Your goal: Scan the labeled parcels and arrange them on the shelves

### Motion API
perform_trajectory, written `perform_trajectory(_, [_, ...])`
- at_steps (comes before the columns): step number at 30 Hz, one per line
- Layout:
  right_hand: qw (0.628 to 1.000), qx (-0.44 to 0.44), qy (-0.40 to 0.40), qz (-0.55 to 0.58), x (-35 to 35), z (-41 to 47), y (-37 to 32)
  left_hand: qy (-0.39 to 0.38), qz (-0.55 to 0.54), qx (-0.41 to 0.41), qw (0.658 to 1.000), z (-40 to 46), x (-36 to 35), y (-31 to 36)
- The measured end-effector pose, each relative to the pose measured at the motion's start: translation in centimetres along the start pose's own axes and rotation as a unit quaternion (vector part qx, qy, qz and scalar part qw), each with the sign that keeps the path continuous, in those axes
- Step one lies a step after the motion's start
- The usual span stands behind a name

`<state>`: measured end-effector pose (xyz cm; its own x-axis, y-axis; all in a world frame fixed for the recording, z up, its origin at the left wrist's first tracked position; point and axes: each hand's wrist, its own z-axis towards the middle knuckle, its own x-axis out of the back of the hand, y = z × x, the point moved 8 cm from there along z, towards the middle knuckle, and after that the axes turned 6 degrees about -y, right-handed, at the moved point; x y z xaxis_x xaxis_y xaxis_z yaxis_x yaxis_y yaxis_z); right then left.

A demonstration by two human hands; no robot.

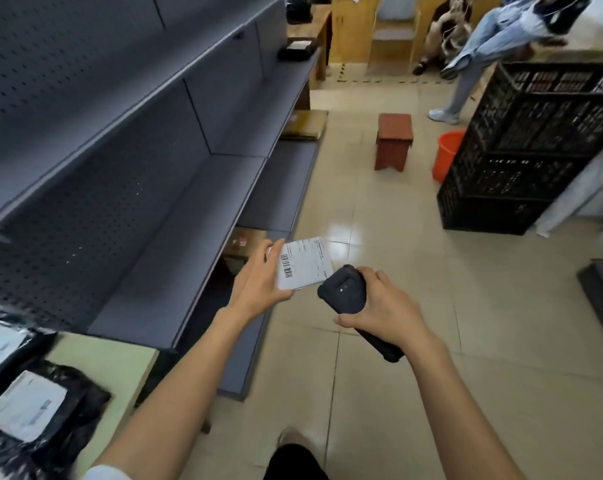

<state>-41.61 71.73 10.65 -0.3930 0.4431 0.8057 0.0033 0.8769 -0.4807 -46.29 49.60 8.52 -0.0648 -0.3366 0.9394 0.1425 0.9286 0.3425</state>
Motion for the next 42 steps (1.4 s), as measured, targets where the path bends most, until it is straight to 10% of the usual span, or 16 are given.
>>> perform_trajectory(25, [0.995, -0.061, 0.039, 0.064, 25.5, 52.7, 9.2, -0.051, 0.015, -0.069, 0.996, 63.2, -0.6, 1.0])
perform_trajectory(42, [1.000, 0.006, 0.004, 0.025, 48.0, 95.9, 13.3, -0.033, 0.013, 0.050, 0.998, 106.6, 1.7, -2.9])
